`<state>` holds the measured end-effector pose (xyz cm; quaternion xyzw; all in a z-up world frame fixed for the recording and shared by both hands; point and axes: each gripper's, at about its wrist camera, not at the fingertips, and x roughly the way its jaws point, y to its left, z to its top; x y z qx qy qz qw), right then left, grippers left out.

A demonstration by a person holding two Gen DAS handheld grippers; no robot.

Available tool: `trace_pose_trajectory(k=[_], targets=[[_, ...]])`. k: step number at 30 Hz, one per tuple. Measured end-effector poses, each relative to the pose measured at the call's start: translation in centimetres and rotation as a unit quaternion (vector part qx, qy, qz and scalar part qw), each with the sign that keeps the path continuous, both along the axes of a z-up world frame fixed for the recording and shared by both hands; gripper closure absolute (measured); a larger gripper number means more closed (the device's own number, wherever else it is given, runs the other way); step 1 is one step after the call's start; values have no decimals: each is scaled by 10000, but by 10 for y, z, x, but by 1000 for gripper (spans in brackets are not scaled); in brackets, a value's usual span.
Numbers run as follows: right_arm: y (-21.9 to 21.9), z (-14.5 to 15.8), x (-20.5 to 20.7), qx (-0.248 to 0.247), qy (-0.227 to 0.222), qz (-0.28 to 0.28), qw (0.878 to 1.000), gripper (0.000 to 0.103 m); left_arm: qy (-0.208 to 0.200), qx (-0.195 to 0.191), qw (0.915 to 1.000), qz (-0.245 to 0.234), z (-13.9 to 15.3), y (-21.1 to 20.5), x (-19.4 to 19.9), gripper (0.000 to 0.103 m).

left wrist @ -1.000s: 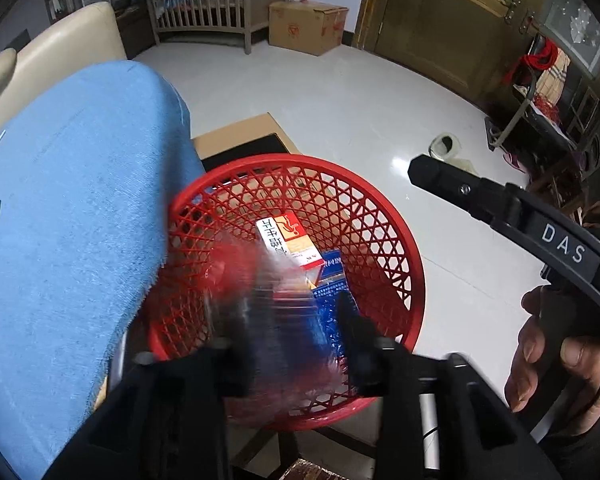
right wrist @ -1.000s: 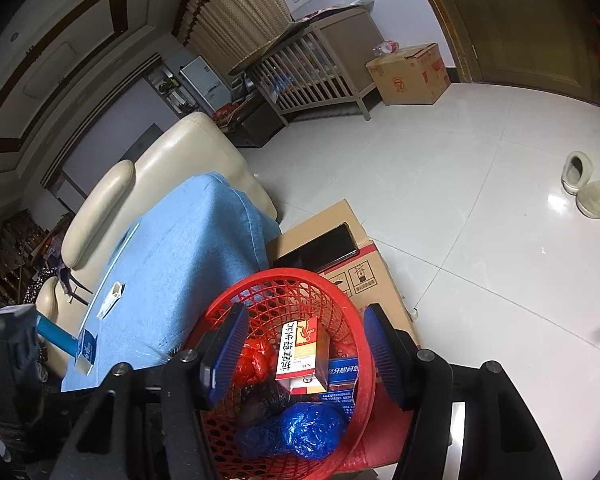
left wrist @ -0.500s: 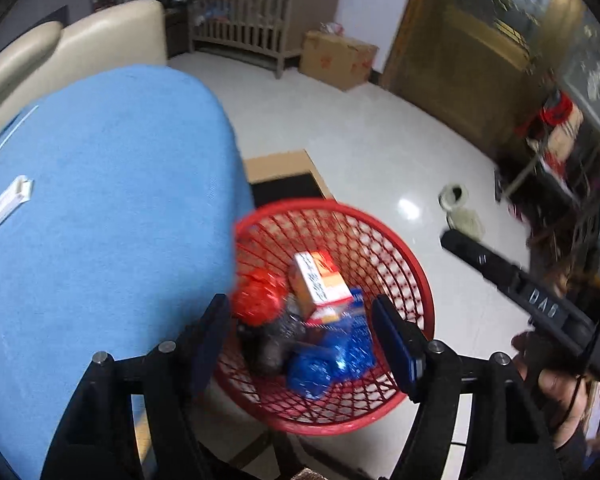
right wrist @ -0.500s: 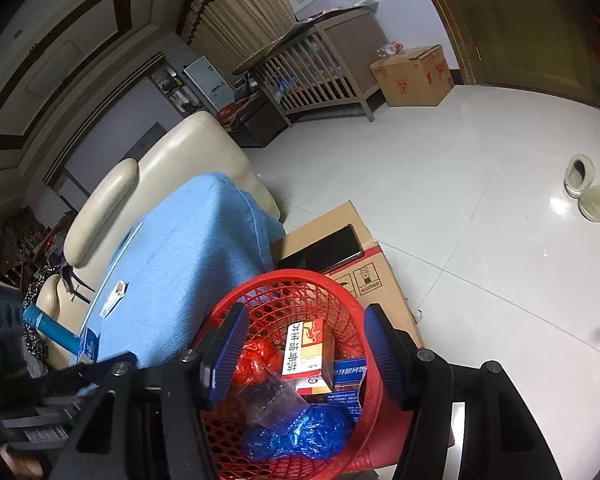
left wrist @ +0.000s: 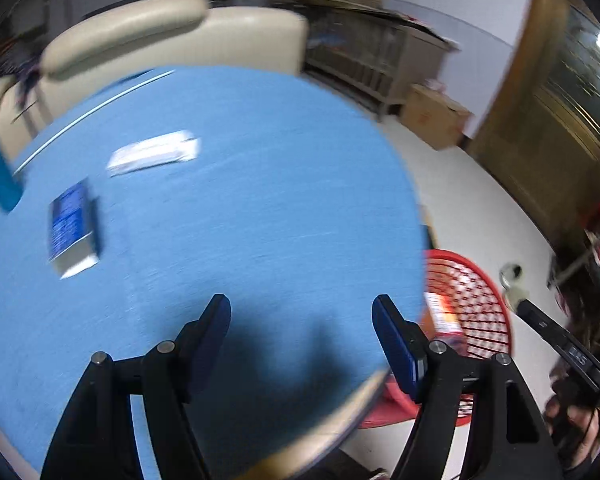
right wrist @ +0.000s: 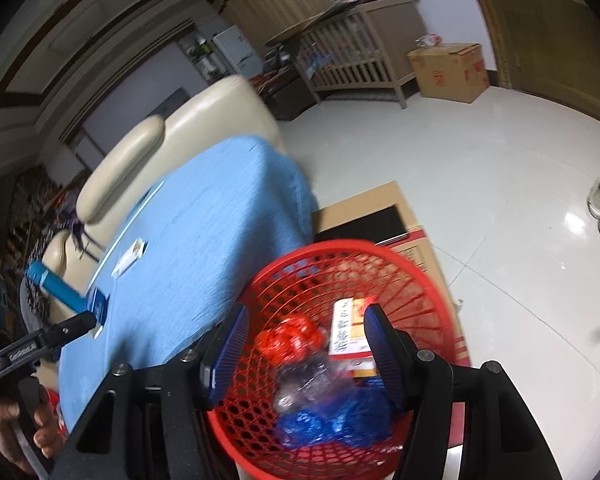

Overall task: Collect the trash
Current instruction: 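Move both tools back toward the blue box on the table, then grasp the blue medicine box with the left tool while the right tool grasps the white box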

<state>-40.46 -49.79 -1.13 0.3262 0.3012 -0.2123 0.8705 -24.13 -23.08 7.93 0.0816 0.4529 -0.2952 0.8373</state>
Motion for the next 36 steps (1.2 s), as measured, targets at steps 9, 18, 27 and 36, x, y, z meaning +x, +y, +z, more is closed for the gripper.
trace_pose_trajectory(k=[9,18,27,36], targets=[[54,1,51,-238,317,782,9962,37,51,126,9953,959,-19,65,29,29],[105,10,96,-556,522,1364,9877,37,13,-9,9926,1217,-23,106,38,29],[145,10,138,-782,751,1832,9771,37,111,-96,9869,1606,-31,141,51,29],[175,3,172,-901,928,2183,9673,37,92,-197,9827,1840,-30,154,77,29]])
